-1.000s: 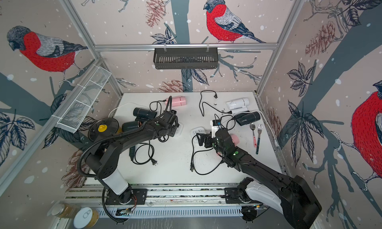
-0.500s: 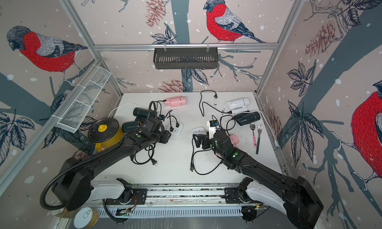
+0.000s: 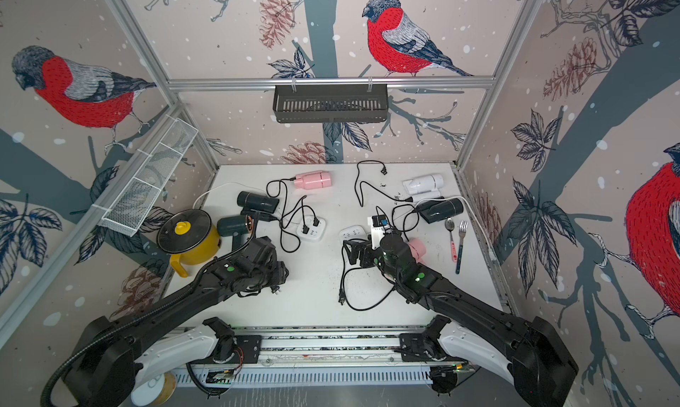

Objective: Charge the blow dryers
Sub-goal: Adjust the plug at the center of the board.

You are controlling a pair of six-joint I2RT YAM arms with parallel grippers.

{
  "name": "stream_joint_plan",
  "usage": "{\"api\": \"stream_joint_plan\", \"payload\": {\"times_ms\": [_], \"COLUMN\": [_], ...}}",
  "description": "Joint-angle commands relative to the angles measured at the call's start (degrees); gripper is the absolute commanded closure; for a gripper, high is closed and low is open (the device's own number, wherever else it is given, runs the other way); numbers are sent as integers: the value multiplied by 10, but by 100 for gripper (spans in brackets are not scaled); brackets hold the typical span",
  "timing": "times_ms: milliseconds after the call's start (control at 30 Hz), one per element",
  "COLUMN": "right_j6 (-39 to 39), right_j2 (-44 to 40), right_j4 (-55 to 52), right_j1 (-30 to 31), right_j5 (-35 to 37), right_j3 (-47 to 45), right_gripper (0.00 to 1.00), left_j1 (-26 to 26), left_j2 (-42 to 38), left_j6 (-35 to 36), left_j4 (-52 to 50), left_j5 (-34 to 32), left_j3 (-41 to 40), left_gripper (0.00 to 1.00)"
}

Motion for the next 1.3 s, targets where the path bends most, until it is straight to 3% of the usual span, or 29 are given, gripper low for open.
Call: {"api": "stream_joint_plan", "payload": {"times_ms": [0, 67, 367, 633, 833, 1100, 1267], "right_j6": [-3, -2, -6, -19, -6, -15, -14], "right_j2": [1, 1, -13, -5, -2, 1, 1], "right_j4": [13, 14, 25, 21, 44, 26, 20], "right_j1": [3, 5, 7, 7, 7, 8, 10], "right_j5": [2, 6, 14, 14, 5, -1, 6], "right_j3": [-7, -9, -28, -25, -37, -31, -24], "right_gripper": [2, 2, 2, 2, 2, 2, 2], "left_j1": [-9, -18, -19, -19, -44, -49, -45], "left_j2": [-7, 1, 77, 110, 127, 128, 113], "left_j6": [-64, -82, -93, -76, -62, -44, -36], "left_j4": [-19, -39, -67, -3, 113, 216, 152], "left_j5": [-20, -57, -76, -12, 71, 67, 26], "left_j3": [-12, -8, 16, 18, 12, 37, 63], "left_gripper": [40, 40, 41, 44, 49, 50, 51]}}
